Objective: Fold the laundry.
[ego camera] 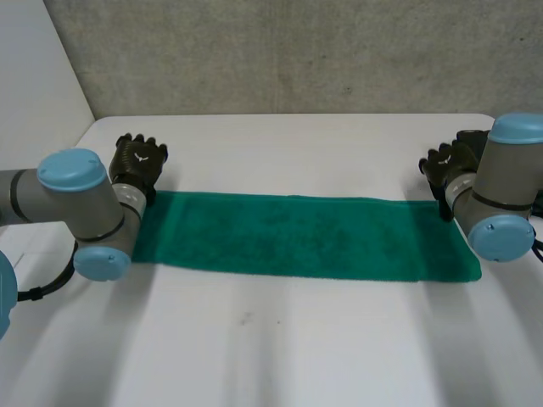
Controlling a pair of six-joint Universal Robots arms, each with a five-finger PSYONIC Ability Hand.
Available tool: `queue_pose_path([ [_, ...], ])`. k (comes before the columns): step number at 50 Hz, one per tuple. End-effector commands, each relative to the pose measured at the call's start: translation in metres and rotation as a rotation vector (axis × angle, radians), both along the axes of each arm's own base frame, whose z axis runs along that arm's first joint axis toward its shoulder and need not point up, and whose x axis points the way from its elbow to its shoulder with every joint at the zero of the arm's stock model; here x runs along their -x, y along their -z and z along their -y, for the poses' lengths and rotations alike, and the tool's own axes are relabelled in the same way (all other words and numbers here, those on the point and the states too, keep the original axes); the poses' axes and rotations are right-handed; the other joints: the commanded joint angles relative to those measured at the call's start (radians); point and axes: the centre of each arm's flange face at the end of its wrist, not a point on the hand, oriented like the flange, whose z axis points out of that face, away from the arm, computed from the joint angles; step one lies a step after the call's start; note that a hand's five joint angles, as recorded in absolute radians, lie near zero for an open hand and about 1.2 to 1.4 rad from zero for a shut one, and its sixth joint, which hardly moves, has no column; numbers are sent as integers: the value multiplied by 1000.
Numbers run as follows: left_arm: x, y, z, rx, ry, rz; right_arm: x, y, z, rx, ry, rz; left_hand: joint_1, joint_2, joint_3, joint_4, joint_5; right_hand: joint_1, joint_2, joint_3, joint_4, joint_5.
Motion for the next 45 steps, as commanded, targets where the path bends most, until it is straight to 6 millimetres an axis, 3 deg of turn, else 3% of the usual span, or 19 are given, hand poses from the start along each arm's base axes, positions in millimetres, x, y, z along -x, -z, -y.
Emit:
queue_pose_path([
  [1, 3, -6, -11, 49, -47, -10, 2, -58, -10, 94, 22, 205, -85, -117, -132, -121, -134, -27, -46, -37, -60, -62],
  [7, -2, -28, -38, 38, -44, -19, 9, -77, -41, 58, 7, 256, -85, -117, -132, -121, -134, -27, -46, -37, -60, -62],
  [15, -15, -47, -80, -1, -38, -80, 46, -52, -92, -166, 14, 271, -85, -117, -132, -121, -134, -27, -46, -37, -60, -62],
  [20, -20, -46, -95, -42, -33, -147, 61, -20, -119, -289, 20, 300, -85, -117, -132, -121, -134, -18, -36, -27, -50, -52],
  [26, -21, -40, -98, -70, -30, -167, 68, 1, -122, -252, 25, 326, -85, -117, -132, -121, -134, 133, 114, 123, 100, 98],
  [34, -22, -38, -97, -71, -34, -166, 73, 28, -108, -248, 24, 338, -85, -117, -132, -121, -134, 444, 425, 434, 411, 409],
  [37, -21, -38, -98, -74, -31, -167, 72, 33, -103, -250, 20, 338, -85, -117, -132, -121, -134, 780, 762, 771, 748, 746],
  [38, -21, -38, -98, -74, -29, -167, 72, 33, -100, -242, 18, 337, -85, -117, -132, -121, -134, 1072, 1054, 1063, 1040, 1038],
  [39, -21, -37, -99, -77, -30, -166, 73, 34, -98, -239, 18, 339, -85, -117, -132, -121, -134, 1193, 1175, 1184, 1161, 1159],
  [45, -21, -37, -99, -78, -30, -166, 83, 33, -93, -230, 51, 339, -85, -117, -132, -121, -134, 1195, 1176, 1185, 1162, 1160],
])
